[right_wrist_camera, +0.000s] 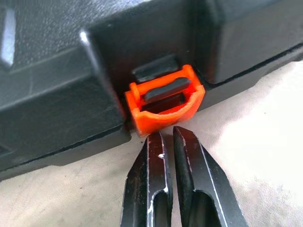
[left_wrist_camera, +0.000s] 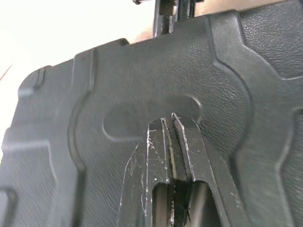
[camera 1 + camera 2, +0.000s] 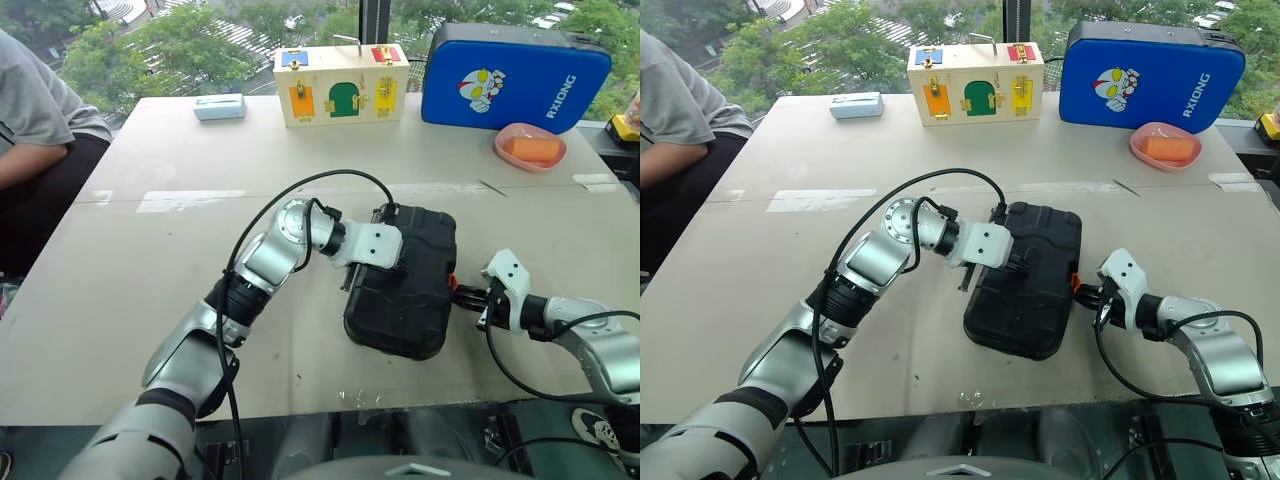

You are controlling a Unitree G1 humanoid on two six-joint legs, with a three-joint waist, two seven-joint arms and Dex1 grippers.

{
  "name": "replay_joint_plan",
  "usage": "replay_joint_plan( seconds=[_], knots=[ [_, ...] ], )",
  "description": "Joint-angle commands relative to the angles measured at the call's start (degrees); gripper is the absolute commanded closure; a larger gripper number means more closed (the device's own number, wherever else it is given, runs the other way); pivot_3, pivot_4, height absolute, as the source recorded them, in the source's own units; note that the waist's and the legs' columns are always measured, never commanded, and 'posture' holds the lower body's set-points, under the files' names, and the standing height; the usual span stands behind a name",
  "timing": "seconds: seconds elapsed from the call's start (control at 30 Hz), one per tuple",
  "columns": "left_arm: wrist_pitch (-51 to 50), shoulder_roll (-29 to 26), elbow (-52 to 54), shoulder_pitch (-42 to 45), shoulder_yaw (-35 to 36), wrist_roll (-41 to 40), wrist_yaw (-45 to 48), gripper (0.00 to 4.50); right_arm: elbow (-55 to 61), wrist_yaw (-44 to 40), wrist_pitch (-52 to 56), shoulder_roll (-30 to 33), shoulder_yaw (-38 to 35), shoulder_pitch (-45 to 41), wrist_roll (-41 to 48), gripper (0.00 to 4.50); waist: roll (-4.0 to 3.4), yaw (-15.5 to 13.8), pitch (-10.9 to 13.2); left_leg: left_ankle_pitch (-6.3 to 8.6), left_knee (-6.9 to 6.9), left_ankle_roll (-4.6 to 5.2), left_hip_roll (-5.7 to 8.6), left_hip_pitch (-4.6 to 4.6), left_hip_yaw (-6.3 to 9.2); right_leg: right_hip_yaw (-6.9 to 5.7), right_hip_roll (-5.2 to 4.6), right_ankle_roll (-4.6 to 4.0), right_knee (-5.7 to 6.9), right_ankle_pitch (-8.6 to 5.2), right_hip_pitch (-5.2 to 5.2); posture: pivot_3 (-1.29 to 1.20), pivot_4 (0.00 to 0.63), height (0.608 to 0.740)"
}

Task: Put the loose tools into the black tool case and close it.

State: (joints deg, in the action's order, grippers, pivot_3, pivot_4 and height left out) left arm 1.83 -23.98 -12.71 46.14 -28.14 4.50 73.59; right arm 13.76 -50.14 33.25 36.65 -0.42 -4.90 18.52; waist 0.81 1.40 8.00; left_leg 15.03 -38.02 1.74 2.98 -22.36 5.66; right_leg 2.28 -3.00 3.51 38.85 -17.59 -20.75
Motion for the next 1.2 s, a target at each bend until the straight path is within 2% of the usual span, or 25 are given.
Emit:
replay_joint_plan(
  seconds=[0.03, 0.43, 0.63, 0.77, 0.87, 1.0, 1.2],
  knots=[
    [-0.33, -0.22, -7.98, -3.15, -7.63, 7.13, 1.23, 4.39, 9.25, -0.62, -1.07, -1.74, -2.21, -4.21, 6.15, 4.5, 0.0, 0.17, 0.0, 0.0, 0.02, 0.0, 0.0, 0.0, 0.0, 0.0, 0.0, 0.0, 0.0, 0.0, 0.0, 0.0, 0.15, 0.735],
    [-0.29, 1.92, -10.32, -1.88, -7.41, 7.8, 0.68, 4.39, 11.75, -1.71, 3.2, -1.53, -3.16, -5.25, 8.8, 4.5, 0.16, 0.93, -0.28, 0.0, 0.58, 0.01, 0.0, 0.49, -0.1, 0.19, 0.02, -0.01, -0.13, -0.01, 0.23, 0.0, 0.15, 0.735],
    [-1.02, 1.68, -9.49, -2.41, -5.97, 6.46, 0.92, 4.39, 6.19, -7.58, -4.52, 5.51, -4.83, -4.4, 4.59, 4.5, 0.12, 0.65, -0.3, 0.0, 0.6, 0.0, 0.0, 0.48, -0.12, 0.19, 0.01, -0.01, -0.15, -0.01, 0.21, 0.0, 0.15, 0.735],
    [-3.39, 0.4, -7.15, -3.28, -3.84, 4.36, 1.57, 4.5, 0.18, -20.98, -8.92, 12.45, -6.02, -4.28, 7.97, 3.28, 0.13, 0.41, -0.3, 0.0, 0.6, 0.01, 0.0, 0.48, -0.1, 0.1, 0.02, 0.0, -0.32, -0.02, 0.31, 0.0, 0.15, 0.735],
    [-3.83, -0.9, -5.85, -4.07, -3.15, 4.1, 1.69, 4.5, -5.57, -24.93, -14.56, 13.64, -3.77, -6.44, 5.98, 1.92, 0.13, 0.94, -0.3, 0.0, 0.66, 0.01, -0.05, 0.5, -0.09, 0.12, 0.03, 0.0, -0.41, -0.02, 0.34, 0.0, 0.15, 0.735],
    [-4.54, -2.41, -3.34, -5.35, -2.89, 3.66, 1.9, 4.5, -14.99, -26.19, -21.61, 11.39, 1.2, -11.06, 0.8, 0.1, 0.11, 1.08, -0.31, 0.0, 0.77, 0.0, -0.09, 0.58, -0.09, 0.21, 0.08, -0.02, -0.41, -0.02, 0.33, 0.0, 0.15, 0.735],
    [-7.28, -2.97, 0.07, -6.41, -2.34, 3.14, 0.97, 4.5, -25.96, -27.65, -27.18, 7.18, 6.49, -16.8, -3.58, 0.1, 0.07, 0.78, -0.31, 0.0, 0.83, -0.01, -0.09, 0.56, -0.03, 0.32, 0.14, -0.03, -0.42, -0.02, 0.23, 0.0, 0.15, 0.735]
  ],
)
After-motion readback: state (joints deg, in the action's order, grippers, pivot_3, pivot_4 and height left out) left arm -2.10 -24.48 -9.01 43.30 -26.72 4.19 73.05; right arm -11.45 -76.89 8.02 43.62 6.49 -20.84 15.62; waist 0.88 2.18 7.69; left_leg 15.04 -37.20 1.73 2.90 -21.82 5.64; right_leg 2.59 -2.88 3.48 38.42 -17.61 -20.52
